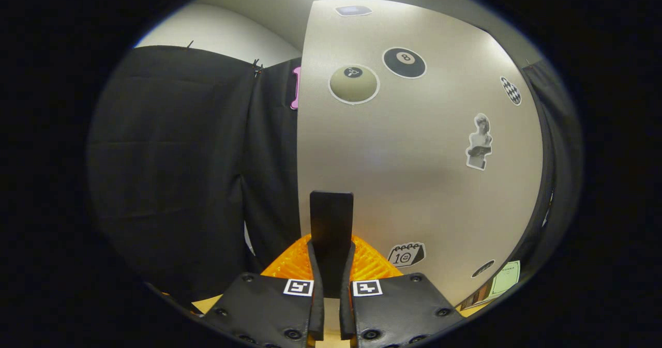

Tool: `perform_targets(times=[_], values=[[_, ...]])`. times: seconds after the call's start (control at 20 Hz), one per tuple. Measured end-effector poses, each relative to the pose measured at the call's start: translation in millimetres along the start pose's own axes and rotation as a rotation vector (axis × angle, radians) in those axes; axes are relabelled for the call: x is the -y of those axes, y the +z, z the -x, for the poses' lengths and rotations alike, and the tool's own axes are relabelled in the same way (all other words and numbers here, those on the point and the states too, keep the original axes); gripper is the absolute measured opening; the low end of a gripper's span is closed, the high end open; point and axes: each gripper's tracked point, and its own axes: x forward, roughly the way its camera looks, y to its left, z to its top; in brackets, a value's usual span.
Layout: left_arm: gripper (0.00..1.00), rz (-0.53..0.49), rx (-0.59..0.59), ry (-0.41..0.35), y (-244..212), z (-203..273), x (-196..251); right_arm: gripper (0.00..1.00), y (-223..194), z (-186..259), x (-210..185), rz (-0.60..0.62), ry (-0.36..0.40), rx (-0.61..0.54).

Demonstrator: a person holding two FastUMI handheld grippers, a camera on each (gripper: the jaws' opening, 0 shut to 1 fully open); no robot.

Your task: Open the cabinet door with the right hand, grasp the bottle in the cabinet with the left hand and place it on the coaster, then close the cabinet door with the right hand.

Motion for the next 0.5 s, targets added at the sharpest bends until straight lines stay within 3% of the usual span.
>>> perform_targets(times=[0.5], values=[[0.87,-0.050,0.062,0.007,19.7,-3.4,7.5,0.13,-4.3,14.6,32.8,-0.027,0.142,0.001]])
